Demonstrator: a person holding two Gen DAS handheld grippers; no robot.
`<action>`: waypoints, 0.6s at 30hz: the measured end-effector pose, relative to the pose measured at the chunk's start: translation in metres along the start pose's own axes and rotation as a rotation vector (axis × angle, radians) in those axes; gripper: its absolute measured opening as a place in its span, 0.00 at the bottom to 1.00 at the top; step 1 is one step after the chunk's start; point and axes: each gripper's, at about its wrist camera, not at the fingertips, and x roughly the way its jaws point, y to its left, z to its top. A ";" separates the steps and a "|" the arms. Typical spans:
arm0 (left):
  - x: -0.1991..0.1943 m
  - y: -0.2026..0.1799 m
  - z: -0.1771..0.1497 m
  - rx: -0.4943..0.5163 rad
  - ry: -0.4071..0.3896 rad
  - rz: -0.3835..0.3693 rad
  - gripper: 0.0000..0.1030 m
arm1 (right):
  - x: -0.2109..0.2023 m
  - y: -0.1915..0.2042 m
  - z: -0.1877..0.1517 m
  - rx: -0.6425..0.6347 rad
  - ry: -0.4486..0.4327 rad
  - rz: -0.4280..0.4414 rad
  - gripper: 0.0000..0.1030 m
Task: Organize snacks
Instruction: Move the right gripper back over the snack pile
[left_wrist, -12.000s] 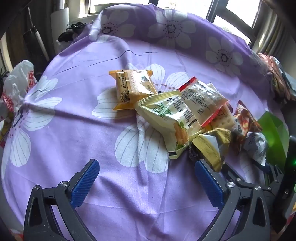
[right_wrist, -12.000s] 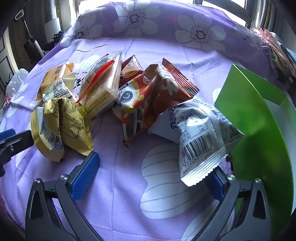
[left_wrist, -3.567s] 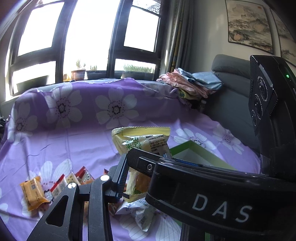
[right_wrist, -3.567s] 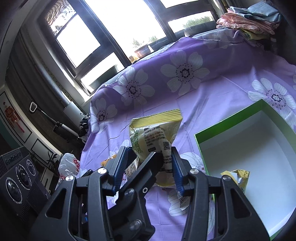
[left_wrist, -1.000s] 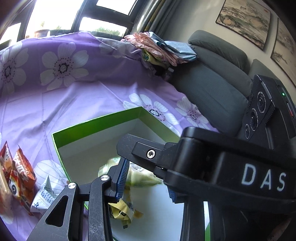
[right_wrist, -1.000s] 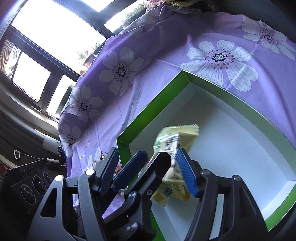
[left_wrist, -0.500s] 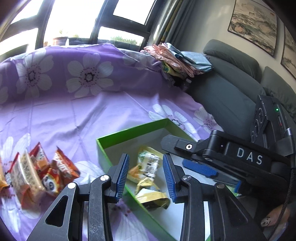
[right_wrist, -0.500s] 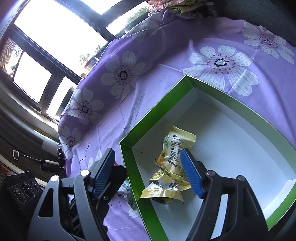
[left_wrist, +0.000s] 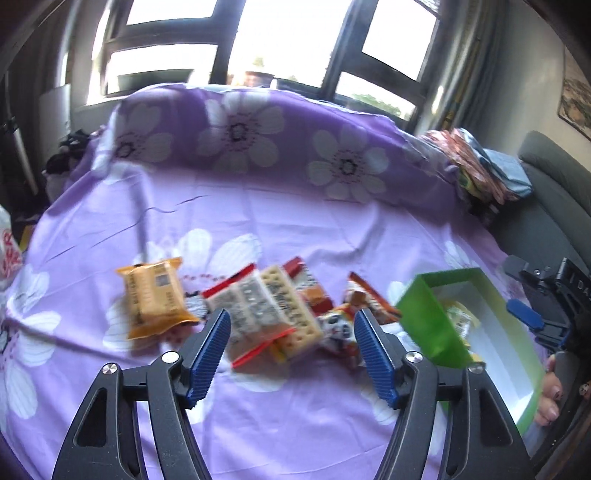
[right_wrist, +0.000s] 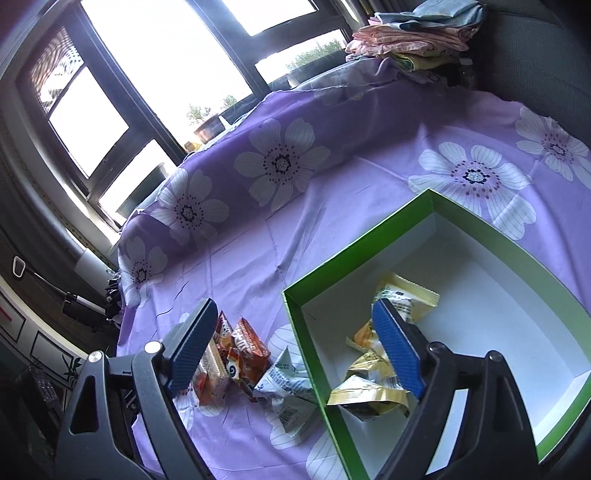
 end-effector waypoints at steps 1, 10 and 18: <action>0.001 0.011 -0.002 -0.028 0.008 0.021 0.71 | 0.003 0.006 -0.002 -0.013 -0.001 0.004 0.84; 0.002 0.078 -0.014 -0.176 0.054 0.211 0.73 | 0.048 0.062 -0.034 -0.161 0.059 0.036 0.94; 0.000 0.094 -0.014 -0.254 0.052 0.204 0.73 | 0.064 0.097 -0.060 -0.279 0.078 0.039 0.94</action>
